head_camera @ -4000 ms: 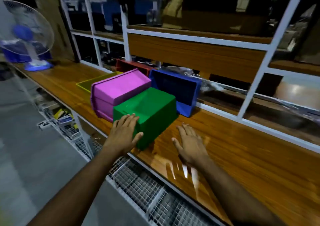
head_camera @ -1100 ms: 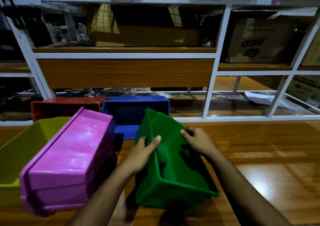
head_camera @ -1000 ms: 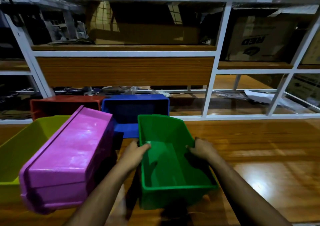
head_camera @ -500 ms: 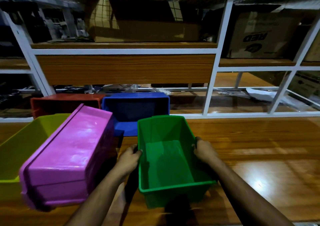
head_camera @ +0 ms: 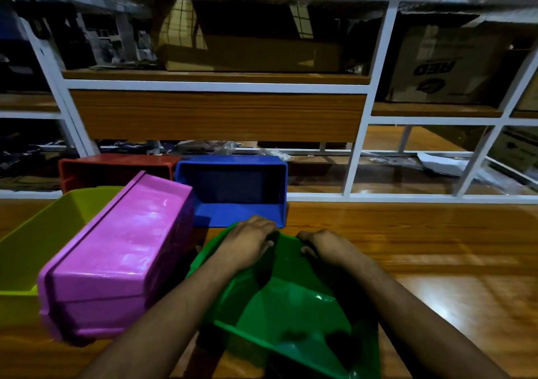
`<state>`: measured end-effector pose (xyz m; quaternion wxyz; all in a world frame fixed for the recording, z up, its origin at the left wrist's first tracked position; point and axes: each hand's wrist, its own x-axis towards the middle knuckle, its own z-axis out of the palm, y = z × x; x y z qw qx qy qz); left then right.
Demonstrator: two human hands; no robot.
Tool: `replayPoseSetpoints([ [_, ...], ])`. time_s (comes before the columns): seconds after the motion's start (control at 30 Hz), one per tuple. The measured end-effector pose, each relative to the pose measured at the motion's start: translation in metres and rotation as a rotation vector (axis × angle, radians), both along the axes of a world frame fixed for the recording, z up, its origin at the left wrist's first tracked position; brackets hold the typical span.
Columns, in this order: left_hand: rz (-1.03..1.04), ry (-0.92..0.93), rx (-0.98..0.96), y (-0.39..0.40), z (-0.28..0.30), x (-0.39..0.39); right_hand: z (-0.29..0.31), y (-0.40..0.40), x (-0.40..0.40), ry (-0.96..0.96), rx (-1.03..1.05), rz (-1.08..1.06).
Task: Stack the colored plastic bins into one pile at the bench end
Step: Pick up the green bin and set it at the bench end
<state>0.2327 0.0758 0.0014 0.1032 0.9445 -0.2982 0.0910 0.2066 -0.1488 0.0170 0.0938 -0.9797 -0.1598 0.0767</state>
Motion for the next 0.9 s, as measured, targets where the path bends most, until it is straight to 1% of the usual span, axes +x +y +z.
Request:
replayPoseSetpoints([
  [0.1,0.01,0.085,0.071,-0.007,0.002,-0.003,-0.004,0.008,-0.002,-0.004,0.009,0.066],
  [0.2,0.069,0.106,0.099,-0.01,-0.001,-0.005,-0.004,0.009,-0.001,-0.046,0.062,0.072],
  [0.27,0.126,0.107,0.073,-0.009,0.0,-0.003,-0.003,0.008,0.001,-0.128,0.109,0.057],
  [0.37,0.233,0.078,0.077,-0.002,0.003,-0.001,0.0,0.006,0.003,-0.327,0.044,0.028],
  [0.43,0.3,0.066,0.084,0.006,0.003,0.001,0.002,0.003,0.002,-0.41,-0.006,-0.023],
  [0.47,0.334,0.066,0.08,0.01,0.004,0.001,0.001,0.001,0.0,-0.422,-0.024,-0.057],
  [0.6,0.446,0.086,0.005,0.026,0.006,-0.002,-0.009,-0.003,-0.009,-0.379,-0.055,-0.281],
  [0.63,0.467,0.085,-0.018,0.029,0.007,-0.003,-0.012,-0.004,-0.01,-0.364,-0.019,-0.361],
  [0.7,0.511,0.103,-0.06,0.034,0.008,-0.006,-0.016,-0.005,-0.012,-0.331,0.124,-0.53],
  [0.77,0.557,0.155,-0.101,0.038,0.009,-0.009,-0.017,-0.008,-0.013,-0.292,0.26,-0.66],
  [0.9,0.618,0.241,-0.182,0.042,0.008,-0.015,-0.023,-0.008,-0.01,-0.094,0.567,-0.811],
])
